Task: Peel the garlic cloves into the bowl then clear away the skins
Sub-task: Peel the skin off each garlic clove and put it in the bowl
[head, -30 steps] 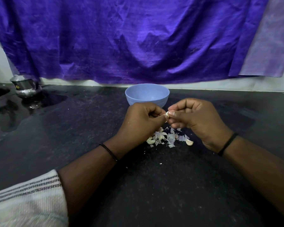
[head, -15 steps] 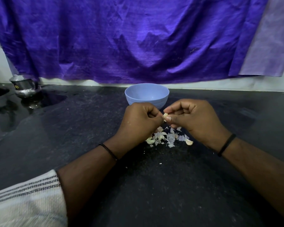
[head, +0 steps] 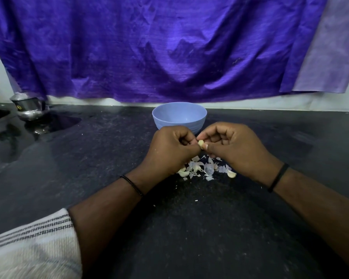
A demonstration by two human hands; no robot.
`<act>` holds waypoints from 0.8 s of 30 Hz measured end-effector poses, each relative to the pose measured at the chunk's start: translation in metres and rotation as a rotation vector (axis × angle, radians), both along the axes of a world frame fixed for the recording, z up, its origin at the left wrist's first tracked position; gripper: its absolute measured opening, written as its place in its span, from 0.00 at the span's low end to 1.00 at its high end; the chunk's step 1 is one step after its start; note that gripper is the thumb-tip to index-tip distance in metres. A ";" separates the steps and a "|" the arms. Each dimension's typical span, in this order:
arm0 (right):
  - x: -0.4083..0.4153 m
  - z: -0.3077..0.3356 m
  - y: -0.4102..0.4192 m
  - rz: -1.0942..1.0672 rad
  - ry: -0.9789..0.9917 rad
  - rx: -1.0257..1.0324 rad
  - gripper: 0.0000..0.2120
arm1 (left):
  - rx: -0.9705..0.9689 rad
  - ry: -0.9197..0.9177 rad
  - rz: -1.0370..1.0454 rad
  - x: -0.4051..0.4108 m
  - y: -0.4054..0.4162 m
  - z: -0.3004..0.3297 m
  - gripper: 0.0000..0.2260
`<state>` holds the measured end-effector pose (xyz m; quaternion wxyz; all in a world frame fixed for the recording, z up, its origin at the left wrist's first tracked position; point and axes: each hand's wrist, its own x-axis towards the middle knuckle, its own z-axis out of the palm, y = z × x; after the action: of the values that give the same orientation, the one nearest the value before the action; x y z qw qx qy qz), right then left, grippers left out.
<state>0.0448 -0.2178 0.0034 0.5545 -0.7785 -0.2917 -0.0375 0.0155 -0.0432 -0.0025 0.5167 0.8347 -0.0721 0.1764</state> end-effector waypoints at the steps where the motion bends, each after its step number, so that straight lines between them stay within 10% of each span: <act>1: 0.000 0.000 0.000 0.004 0.002 -0.007 0.06 | 0.009 -0.007 0.007 0.000 0.000 0.000 0.04; 24: 0.016 0.012 -0.004 -0.178 0.038 0.118 0.05 | 0.358 0.063 0.033 -0.001 0.002 0.005 0.04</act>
<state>0.0608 -0.2223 0.0153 0.5991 -0.7680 -0.2082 -0.0889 0.0147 -0.0410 0.0027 0.3590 0.9195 -0.0724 0.1430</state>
